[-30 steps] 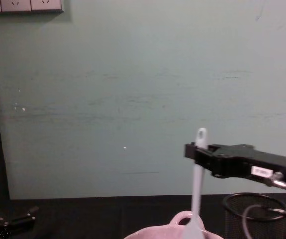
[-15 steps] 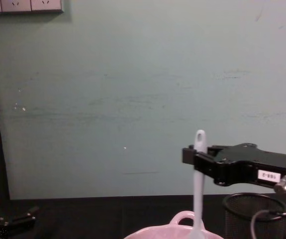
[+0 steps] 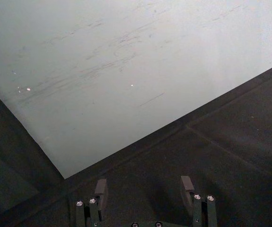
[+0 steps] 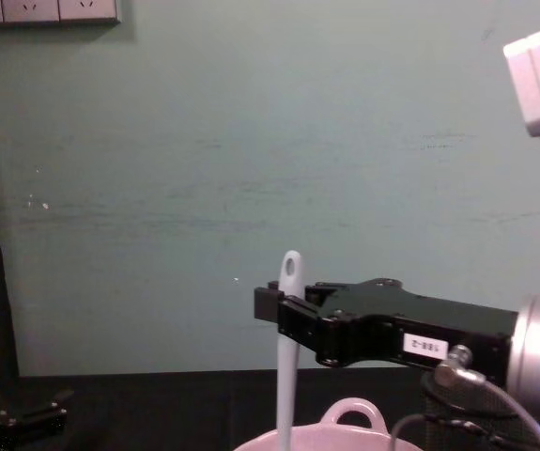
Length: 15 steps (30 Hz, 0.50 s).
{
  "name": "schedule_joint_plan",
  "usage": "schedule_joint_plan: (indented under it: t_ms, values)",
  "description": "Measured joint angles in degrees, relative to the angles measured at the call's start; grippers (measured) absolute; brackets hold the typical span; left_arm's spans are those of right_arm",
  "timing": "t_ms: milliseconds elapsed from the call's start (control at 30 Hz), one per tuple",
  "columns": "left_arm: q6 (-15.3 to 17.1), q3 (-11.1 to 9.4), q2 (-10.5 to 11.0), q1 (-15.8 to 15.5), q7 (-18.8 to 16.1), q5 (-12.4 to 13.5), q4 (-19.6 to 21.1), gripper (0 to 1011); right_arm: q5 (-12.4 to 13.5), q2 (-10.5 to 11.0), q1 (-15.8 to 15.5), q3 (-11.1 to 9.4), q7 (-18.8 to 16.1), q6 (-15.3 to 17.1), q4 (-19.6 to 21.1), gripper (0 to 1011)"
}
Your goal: Use the one hand to pick up the spoon and stir the clear water in the bowl.
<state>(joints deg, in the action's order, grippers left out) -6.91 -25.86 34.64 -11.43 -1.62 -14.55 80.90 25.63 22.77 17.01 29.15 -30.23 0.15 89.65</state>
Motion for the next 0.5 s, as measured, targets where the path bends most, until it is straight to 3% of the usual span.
schedule_joint_plan:
  t_ms: [300,500]
  values:
    - [0.00,0.00,0.00,0.00,0.00,0.00,0.00,1005,1.90,-2.54,1.95,-0.51,0.03,-1.33,-4.59,120]
    - [0.00,0.00,0.00,0.00,0.00,0.00,0.00,1005,2.45,-2.60,2.60,-1.88,1.23,-1.31,-6.73,120]
